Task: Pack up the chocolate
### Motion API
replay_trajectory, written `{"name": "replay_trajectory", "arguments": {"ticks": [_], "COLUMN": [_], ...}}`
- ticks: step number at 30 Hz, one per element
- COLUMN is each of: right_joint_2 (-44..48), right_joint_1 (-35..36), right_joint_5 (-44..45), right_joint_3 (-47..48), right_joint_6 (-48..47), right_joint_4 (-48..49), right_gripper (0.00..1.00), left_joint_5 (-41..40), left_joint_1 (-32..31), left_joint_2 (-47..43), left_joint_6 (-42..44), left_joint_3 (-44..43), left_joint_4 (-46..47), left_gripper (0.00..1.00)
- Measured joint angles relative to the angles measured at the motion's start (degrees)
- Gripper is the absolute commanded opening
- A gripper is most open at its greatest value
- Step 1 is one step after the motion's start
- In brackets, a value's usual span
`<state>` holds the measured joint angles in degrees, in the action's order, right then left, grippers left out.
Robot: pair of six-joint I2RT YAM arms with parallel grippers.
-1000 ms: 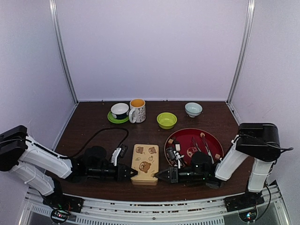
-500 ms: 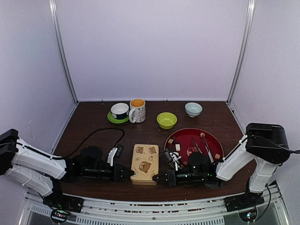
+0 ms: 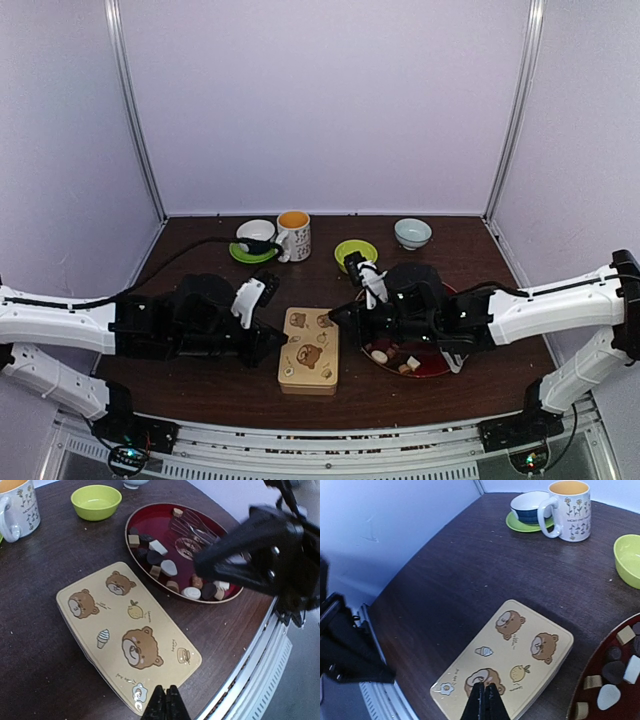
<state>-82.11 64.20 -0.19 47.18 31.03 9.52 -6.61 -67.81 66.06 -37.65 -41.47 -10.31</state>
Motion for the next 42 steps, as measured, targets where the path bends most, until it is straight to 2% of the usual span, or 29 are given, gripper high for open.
{"name": "replay_trajectory", "arguments": {"ticks": [4,9,13,17,25,31,38,42], "right_joint_2": [-4.5,-9.03,-11.32,-18.1,-27.96,-31.52,-31.5,-32.72], "right_joint_1": [-0.17,-2.14,-6.25,-8.96,-9.07,-9.84,-10.16,-10.21], "right_joint_5": [5.22,7.82,4.42,-0.26,-5.03,-6.12,-6.38,-7.96], "right_joint_3": [7.61,11.8,12.11,17.29,25.29,28.68,30.38,30.93], "right_joint_6": [-3.04,-3.41,-1.88,-0.57,1.99,3.28,3.26,3.78], "right_joint_4": [-7.98,-11.23,-10.36,-9.97,-10.1,-10.78,-11.74,-11.74], "right_gripper": [0.0,0.0,0.0,0.0,0.0,0.0,0.0,0.0], "left_joint_5": [-4.76,-8.24,-8.96,-8.72,-8.11,-7.91,-6.54,-5.68], "left_joint_1": [-6.27,-8.57,-8.94,-9.09,-9.11,-9.11,-9.11,-9.11], "left_joint_2": [4.17,5.9,6.8,11.3,21.31,21.27,15.12,16.04], "left_joint_6": [1.68,2.08,2.73,3.23,3.23,3.28,3.76,3.63], "left_joint_3": [-1.92,0.13,1.99,1.55,-2.56,-3.32,-2.56,-1.77], "left_joint_4": [-2.05,-1.36,0.68,3.3,4.28,3.82,5.11,6.21], "left_gripper": [0.04,0.06,0.08,0.05,0.03,0.05,0.06,0.06]}}
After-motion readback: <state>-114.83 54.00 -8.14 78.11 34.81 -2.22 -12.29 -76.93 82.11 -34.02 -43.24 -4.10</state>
